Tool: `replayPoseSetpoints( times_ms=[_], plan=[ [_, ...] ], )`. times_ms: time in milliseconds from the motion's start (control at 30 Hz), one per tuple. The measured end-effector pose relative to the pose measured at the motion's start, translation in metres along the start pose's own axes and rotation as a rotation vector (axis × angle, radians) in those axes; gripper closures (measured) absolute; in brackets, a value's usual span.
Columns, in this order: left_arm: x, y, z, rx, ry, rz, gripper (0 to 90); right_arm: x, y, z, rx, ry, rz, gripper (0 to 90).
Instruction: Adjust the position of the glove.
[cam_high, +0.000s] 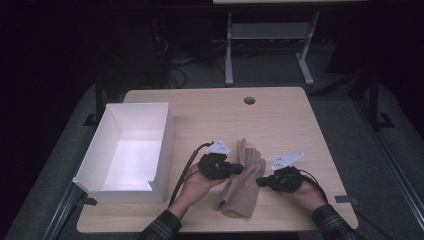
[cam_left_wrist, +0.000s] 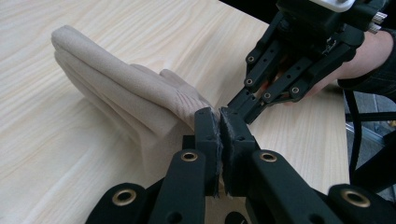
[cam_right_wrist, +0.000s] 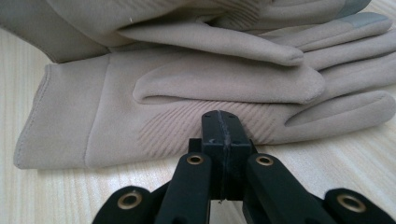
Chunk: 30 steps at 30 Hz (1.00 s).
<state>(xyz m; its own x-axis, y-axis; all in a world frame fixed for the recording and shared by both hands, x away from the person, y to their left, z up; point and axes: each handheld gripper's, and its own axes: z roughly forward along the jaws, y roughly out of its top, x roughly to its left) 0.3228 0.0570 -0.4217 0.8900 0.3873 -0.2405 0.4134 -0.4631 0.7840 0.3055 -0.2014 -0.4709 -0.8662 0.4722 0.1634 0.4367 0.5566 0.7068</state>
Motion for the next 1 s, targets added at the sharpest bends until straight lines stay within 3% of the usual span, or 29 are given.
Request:
replayPoseSetpoints(
  times_ms=[200, 367, 667, 800, 900, 1000],
  plan=[
    [-0.006, 0.001, 0.012, 0.015, -0.019, 0.007, 86.4, 0.0, 0.0, 0.0, 0.0, -0.003, -0.003, 89.9],
    [-0.012, 0.002, 0.028, 0.045, -0.023, 0.039, 86.4, 0.0, 0.0, 0.0, 0.002, -0.004, 0.0, 89.9],
    [-0.016, -0.001, 0.048, 0.09, -0.031, 0.048, 86.2, 0.001, 0.0, 0.0, 0.004, -0.004, 0.0, 89.9],
    [-0.016, -0.003, 0.05, 0.086, -0.037, 0.037, 84.8, 0.0, -0.001, -0.001, 0.006, -0.007, 0.0, 89.1],
    [-0.016, -0.003, 0.049, 0.076, -0.053, 0.027, 76.4, -0.004, -0.004, -0.008, -0.006, -0.028, 0.01, 84.5],
    [-0.017, -0.002, 0.047, 0.063, -0.055, 0.03, 74.3, -0.008, -0.005, -0.013, -0.022, -0.042, 0.029, 81.8]
  ],
)
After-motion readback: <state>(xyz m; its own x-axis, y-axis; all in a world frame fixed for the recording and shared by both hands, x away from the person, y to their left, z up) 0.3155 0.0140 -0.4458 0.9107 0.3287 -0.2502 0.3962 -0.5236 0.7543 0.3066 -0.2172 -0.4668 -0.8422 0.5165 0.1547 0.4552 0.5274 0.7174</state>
